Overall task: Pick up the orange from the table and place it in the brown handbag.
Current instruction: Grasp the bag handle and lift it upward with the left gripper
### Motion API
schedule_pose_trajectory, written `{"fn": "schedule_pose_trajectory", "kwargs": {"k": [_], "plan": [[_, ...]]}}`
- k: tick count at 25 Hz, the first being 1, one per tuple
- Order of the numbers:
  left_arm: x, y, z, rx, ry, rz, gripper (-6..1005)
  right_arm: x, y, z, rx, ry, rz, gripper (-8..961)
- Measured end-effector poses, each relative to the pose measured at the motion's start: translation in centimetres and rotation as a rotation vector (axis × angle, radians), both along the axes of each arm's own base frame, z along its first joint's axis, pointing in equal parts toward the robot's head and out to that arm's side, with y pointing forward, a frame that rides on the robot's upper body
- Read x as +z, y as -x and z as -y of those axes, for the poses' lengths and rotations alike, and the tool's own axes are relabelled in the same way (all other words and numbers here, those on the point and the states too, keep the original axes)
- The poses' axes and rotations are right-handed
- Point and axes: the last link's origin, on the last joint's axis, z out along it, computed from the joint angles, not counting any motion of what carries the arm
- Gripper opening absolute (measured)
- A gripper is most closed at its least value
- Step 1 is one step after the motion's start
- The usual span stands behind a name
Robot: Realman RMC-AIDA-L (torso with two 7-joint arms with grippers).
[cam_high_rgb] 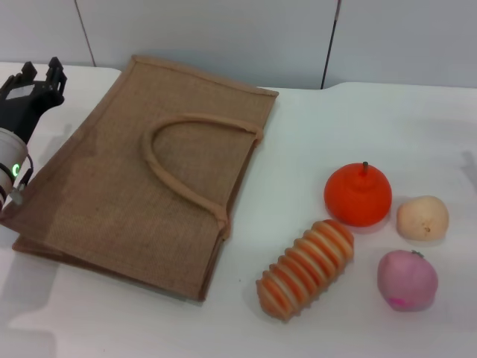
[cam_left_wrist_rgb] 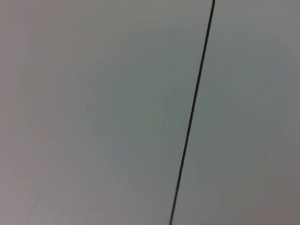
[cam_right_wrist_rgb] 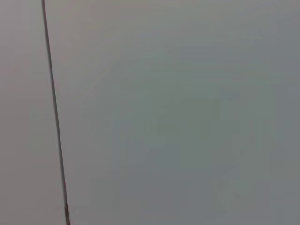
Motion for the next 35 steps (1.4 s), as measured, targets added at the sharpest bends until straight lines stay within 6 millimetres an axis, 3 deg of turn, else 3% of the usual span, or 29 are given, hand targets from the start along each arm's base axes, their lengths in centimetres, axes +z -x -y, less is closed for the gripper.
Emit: {"fn": "schedule_pose_trajectory", "kwargs": {"k": [11,24,35], "plan": [[-0.7,-0.3,-0.6,-0.025,0.142,0.149,466,-0.1,-0.4,0.0,-0.024,0.011,0.009,865],[-1.0,-2.1,-2.9,-0.008,0.446,0.198,467,-0.1,-0.5,0.1,-0.028,0.009,0.008,863],[1.1,-4.7,-3.7,0.067,0.726,0.292,467,0.0,-0.8,0.1,-0.04,0.013,0.015,863]]}}
